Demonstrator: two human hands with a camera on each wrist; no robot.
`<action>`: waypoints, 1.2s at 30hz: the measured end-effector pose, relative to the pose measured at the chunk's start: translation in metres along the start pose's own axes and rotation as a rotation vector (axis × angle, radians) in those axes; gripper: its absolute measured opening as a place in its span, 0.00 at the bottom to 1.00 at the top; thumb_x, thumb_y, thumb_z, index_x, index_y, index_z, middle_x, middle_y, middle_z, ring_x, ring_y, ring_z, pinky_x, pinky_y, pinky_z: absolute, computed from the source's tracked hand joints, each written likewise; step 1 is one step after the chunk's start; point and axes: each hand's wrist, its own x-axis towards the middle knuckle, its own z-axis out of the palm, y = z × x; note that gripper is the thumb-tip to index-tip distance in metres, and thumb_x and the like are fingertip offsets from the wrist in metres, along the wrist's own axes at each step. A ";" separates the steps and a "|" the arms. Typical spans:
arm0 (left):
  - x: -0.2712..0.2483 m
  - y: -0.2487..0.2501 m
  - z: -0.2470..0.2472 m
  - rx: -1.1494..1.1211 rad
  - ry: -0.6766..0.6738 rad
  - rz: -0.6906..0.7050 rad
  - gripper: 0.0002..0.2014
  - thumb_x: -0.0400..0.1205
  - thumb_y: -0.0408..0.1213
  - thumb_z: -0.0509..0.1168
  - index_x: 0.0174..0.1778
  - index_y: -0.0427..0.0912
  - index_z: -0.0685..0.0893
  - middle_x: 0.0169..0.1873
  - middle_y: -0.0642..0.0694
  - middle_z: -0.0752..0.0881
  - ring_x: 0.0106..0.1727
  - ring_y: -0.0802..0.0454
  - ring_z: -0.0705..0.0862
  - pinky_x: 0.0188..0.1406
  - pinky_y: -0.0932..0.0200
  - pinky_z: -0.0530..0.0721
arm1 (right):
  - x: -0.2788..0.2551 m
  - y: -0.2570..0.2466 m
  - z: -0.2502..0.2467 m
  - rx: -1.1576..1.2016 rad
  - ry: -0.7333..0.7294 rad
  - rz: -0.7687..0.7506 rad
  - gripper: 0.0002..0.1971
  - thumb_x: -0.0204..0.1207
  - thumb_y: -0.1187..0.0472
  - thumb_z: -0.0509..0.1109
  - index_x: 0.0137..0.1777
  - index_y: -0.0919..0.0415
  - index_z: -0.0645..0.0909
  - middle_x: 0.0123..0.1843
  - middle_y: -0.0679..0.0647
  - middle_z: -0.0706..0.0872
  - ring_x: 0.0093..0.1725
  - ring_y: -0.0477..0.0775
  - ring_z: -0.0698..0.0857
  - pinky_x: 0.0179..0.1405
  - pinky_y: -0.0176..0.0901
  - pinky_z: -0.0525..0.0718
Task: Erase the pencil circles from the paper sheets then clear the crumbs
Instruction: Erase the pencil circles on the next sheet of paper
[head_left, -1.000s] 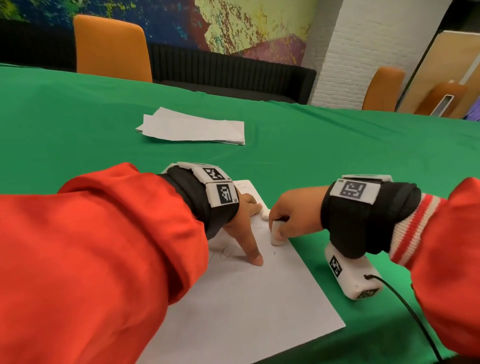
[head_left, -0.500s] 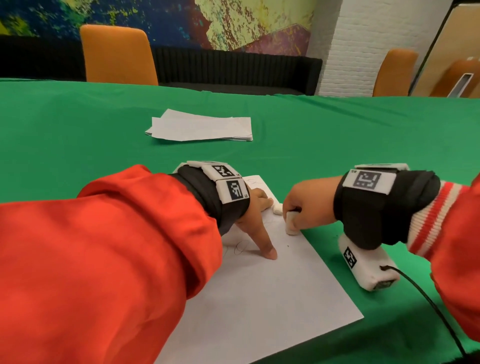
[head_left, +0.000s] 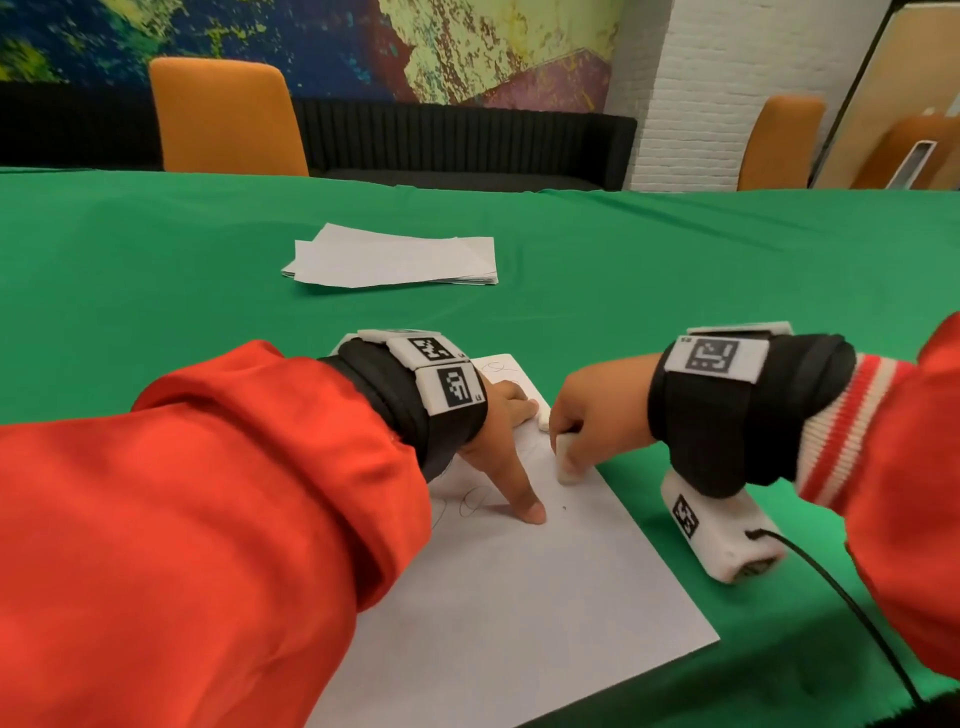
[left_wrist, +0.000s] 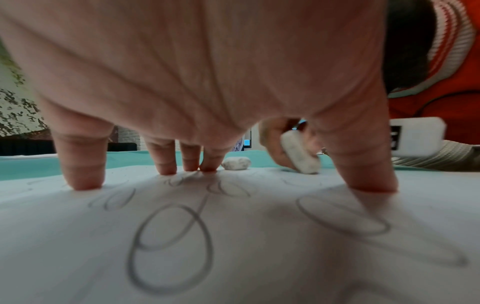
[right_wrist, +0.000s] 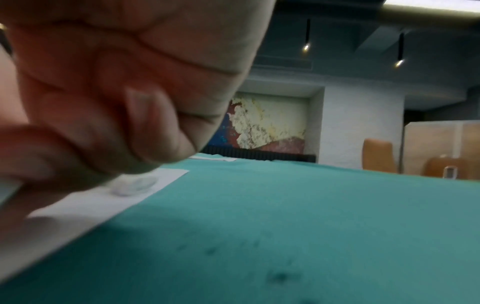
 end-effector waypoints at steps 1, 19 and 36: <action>0.000 -0.001 0.000 -0.007 -0.004 -0.001 0.55 0.70 0.68 0.68 0.84 0.48 0.46 0.82 0.51 0.50 0.82 0.48 0.54 0.78 0.49 0.55 | 0.002 0.002 -0.002 -0.017 0.025 0.023 0.09 0.75 0.51 0.69 0.47 0.55 0.85 0.30 0.45 0.76 0.29 0.44 0.72 0.29 0.35 0.70; 0.001 -0.001 0.002 -0.008 0.022 0.002 0.54 0.68 0.69 0.68 0.84 0.49 0.50 0.81 0.51 0.55 0.81 0.47 0.59 0.76 0.48 0.60 | 0.004 -0.003 -0.003 0.003 -0.042 -0.008 0.08 0.71 0.48 0.73 0.45 0.50 0.85 0.32 0.44 0.79 0.32 0.44 0.75 0.32 0.35 0.72; -0.002 0.000 0.002 -0.009 0.045 0.008 0.52 0.70 0.67 0.69 0.84 0.48 0.52 0.81 0.50 0.56 0.80 0.47 0.59 0.75 0.50 0.61 | -0.003 -0.013 -0.003 -0.095 -0.011 -0.025 0.12 0.75 0.53 0.68 0.30 0.51 0.75 0.28 0.46 0.74 0.28 0.44 0.71 0.26 0.36 0.67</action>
